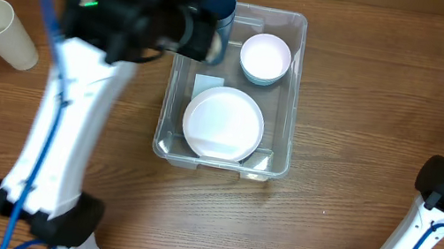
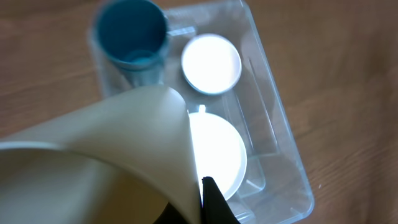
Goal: Pack container
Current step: 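Reach the left gripper to a beige cup and carry it over the bin, then lower the beige cup beside the blue cups and release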
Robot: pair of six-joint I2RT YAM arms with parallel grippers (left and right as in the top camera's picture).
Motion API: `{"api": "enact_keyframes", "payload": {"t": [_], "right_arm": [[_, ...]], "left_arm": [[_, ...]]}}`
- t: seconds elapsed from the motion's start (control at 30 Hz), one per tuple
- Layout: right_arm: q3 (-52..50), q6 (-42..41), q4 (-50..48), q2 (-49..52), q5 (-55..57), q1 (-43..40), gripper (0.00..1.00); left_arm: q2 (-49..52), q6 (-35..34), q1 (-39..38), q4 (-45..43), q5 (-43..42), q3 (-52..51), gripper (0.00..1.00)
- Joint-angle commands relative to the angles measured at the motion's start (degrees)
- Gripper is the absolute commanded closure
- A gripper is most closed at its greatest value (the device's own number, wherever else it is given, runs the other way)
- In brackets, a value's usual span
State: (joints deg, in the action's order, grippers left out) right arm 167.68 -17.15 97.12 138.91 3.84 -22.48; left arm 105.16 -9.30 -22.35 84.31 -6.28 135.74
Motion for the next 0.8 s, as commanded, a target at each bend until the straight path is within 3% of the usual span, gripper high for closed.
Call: {"api": "enact_keyframes", "payload": {"t": [0.0,0.2,0.5,0.53,0.63,0.77], "right_arm": [[1.16,-0.5,-0.13,-1.88,0.59,-0.04,0.0],[1.16,-0.48,-0.13,-1.88,0.59,-0.04,0.0],[1.16,-0.48,-0.13,-1.88,0.59,-0.04,0.0],[1.16,-0.48,-0.13,-1.88,0.59,-0.04,0.0],[1.16,-0.48,-0.13,-1.88,0.59,-0.04,0.0],[1.16,-0.48,-0.13,-1.88,0.59,-0.04,0.0]], "left_arm": [[6.69,1.62,-3.67,-0.33,2.29,-0.37,0.96],[17.75,0.07,-3.61,-1.31,11.17,-0.37,0.96],[25.68,0.0,-3.39,-4.72,14.82,-0.39,0.96],[26.47,0.04,-3.39,-4.72,14.84,-0.39,0.94],[27.58,0.07,-3.39,-4.76,14.84,-0.39,0.74],[27.34,0.33,-3.17,-5.75,14.84,-0.11,0.73]]}}
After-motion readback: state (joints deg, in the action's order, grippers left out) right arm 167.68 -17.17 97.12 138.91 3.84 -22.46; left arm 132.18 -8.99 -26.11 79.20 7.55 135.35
